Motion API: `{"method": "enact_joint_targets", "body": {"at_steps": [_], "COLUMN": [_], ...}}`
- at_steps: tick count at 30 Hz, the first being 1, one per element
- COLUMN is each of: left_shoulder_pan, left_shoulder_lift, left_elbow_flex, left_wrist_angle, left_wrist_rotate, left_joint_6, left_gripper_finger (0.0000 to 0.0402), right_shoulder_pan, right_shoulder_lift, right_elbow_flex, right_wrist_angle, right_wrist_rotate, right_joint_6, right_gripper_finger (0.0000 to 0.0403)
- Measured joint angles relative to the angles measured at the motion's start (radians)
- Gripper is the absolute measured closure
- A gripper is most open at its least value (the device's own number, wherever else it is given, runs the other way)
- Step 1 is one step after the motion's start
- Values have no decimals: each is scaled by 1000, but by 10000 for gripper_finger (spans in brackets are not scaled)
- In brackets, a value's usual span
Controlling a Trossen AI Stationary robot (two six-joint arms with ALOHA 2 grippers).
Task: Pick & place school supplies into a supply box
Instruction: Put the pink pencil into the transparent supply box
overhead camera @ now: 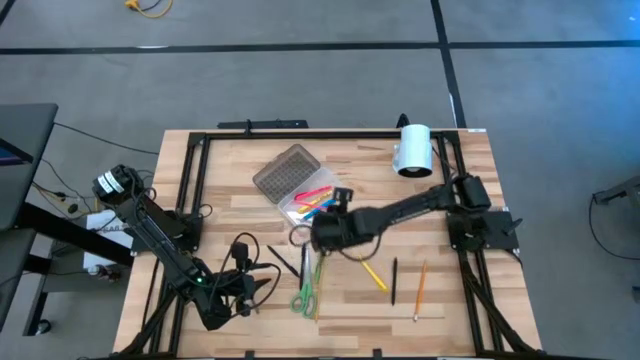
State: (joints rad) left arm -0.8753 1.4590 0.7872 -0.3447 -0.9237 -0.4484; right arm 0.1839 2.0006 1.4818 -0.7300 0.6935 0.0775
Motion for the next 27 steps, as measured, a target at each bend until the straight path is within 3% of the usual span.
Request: {"method": "enact_joint_targets", "body": {"at_steps": [4, 11, 20, 27], "left_shoulder_pan": [0, 0, 0, 0], "left_shoulder_lift": [0, 0, 0, 0], "left_elbow_flex": [0, 0, 0, 0], "left_wrist_angle": [-23, -60, -93, -93], "left_wrist_rotate": [-1, -21, -80, -83], "left_joint_6": [0, 0, 0, 0], "left_gripper_finger": [242, 242, 242, 242], "right_shoulder_pan": [-72, -157, -204, -228], "right_shoulder_lift": [0, 0, 0, 0], "right_elbow_flex": [0, 0, 0, 0], "right_wrist_angle": [62, 55, 57, 65], "right_wrist_rotate": [-118, -227, -311, -348], "right_joint_6": [-130, -287, -382, -351], "right_gripper_finger": [399, 399, 399, 384]}}
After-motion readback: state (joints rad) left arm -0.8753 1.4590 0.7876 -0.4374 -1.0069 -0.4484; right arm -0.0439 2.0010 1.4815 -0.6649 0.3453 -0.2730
